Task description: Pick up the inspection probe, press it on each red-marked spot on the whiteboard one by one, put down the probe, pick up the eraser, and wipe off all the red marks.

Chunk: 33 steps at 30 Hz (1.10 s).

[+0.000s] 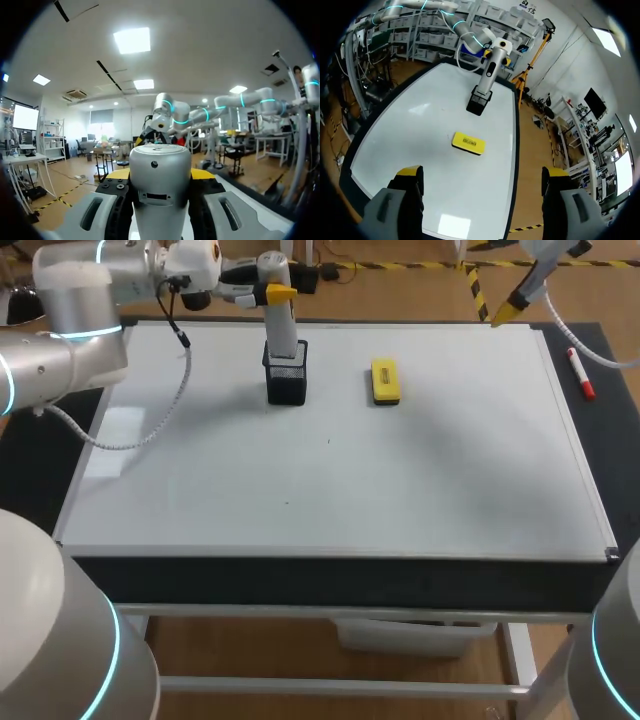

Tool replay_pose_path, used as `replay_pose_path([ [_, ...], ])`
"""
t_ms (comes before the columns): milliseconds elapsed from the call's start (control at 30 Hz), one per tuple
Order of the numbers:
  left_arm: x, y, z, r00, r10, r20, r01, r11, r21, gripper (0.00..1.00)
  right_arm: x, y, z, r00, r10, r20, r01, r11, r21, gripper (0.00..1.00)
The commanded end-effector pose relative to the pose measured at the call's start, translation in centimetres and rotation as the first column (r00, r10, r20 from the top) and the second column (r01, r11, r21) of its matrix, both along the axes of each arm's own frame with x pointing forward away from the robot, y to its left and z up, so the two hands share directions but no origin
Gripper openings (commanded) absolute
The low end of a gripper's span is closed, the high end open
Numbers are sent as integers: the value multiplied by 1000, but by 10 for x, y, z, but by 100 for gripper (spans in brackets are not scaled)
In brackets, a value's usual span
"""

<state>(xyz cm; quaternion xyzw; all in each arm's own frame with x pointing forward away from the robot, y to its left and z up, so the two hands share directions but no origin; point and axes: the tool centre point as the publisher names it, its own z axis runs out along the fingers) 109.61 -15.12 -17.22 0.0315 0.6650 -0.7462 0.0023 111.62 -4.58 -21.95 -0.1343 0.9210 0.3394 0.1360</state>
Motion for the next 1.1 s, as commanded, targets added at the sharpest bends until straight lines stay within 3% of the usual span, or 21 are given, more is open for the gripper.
replay_pose_path([
  [33, 8, 0, -8, 993, -121, 12, 121, 993, -6, 0, 1, -1, 0, 1000, 3, -1, -3, 1000, -3, 100],
  [1100, 19, -9, -74, 987, -131, -98, 130, 991, -14, 0, 1, -1, 0, 1000, 3, -1, -3, 1000, -3, 100],
])
